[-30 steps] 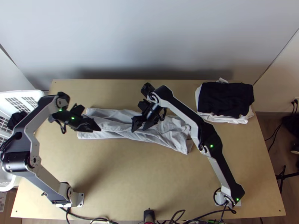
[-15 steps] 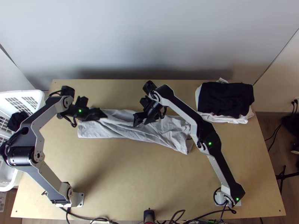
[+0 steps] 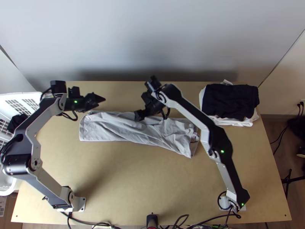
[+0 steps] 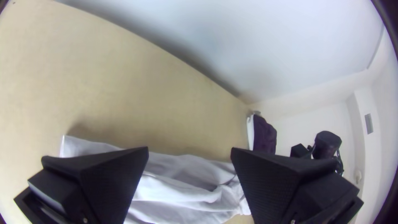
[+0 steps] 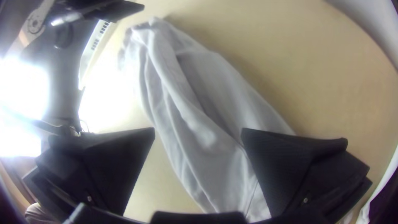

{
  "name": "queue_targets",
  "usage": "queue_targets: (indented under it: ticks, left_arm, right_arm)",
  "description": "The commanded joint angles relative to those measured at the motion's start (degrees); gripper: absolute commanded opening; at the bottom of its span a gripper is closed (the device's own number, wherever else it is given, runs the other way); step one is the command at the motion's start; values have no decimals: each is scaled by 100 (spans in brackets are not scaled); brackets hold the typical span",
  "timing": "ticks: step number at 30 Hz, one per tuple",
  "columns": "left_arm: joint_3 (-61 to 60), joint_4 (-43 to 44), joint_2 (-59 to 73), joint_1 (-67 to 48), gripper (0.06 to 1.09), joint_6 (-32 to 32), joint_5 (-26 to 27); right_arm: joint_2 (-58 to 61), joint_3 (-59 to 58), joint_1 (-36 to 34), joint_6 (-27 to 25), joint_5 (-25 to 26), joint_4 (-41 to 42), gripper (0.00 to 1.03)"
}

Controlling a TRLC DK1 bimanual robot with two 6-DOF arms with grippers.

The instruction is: Fold the t-shirt

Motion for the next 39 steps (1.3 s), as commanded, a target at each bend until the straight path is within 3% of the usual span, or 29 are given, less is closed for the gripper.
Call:
queue_targets:
  ticks: [1,4,7,14,26,33,39]
  left_arm:
    - [-62,165,-440,365,102,-330,194]
    - [-71,-319,-510,699,102,-84,440]
    - [-27,-1083,-580,972,102,514,396]
    - [-220,-1725,-615,1490,102,1322,-535]
    - [-238,-2586,79,1508,102,1797,-1098]
    - [-238,-2744,140,1526,102,2105,-878]
    - [-308,-2938,149,1649,102,2122,247]
  right_arm:
    - [-594,230,121,61,146,458,97]
    - [-304,485,139,465,-381,449,97]
    - [-164,458,174,483,-425,361,97]
    - [320,476,174,764,-1014,352,97]
    - [785,80,104,1036,-1322,176,97]
    - [1005,36,16,1019,-1374,124,97]
    - [1128,45,-54,992,-1366,133,97]
